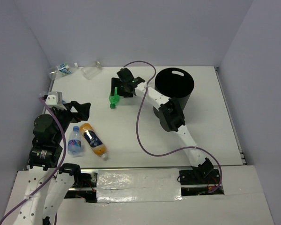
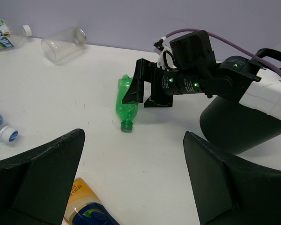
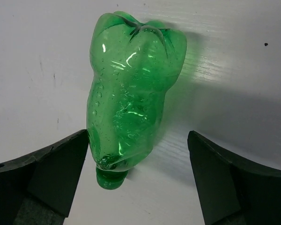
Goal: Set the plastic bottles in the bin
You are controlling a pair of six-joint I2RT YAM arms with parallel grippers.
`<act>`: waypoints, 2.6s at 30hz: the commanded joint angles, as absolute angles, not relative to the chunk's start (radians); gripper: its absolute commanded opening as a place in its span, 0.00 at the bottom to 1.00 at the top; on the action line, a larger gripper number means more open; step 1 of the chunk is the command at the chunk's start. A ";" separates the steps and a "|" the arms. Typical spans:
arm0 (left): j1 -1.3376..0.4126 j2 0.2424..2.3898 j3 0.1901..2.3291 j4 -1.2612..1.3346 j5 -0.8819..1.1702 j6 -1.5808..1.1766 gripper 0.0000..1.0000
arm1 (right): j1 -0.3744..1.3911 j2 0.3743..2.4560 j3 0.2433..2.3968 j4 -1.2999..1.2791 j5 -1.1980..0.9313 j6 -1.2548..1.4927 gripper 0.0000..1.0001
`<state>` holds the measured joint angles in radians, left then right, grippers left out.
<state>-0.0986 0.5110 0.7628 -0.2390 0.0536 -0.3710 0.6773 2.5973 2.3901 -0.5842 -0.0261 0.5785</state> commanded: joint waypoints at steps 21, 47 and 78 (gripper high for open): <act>-0.035 0.548 0.746 -0.160 0.114 -0.393 0.99 | 0.638 2.600 2.383 -0.520 -0.230 0.586 0.33; -0.041 0.779 0.762 -0.449 0.135 -0.926 0.99 | 0.299 1.164 1.450 -0.594 -0.549 -0.208 0.10; -0.285 1.173 0.704 -0.591 -0.258 -1.094 0.99 | 0.008 0.979 1.152 -0.393 -0.798 -0.218 1.00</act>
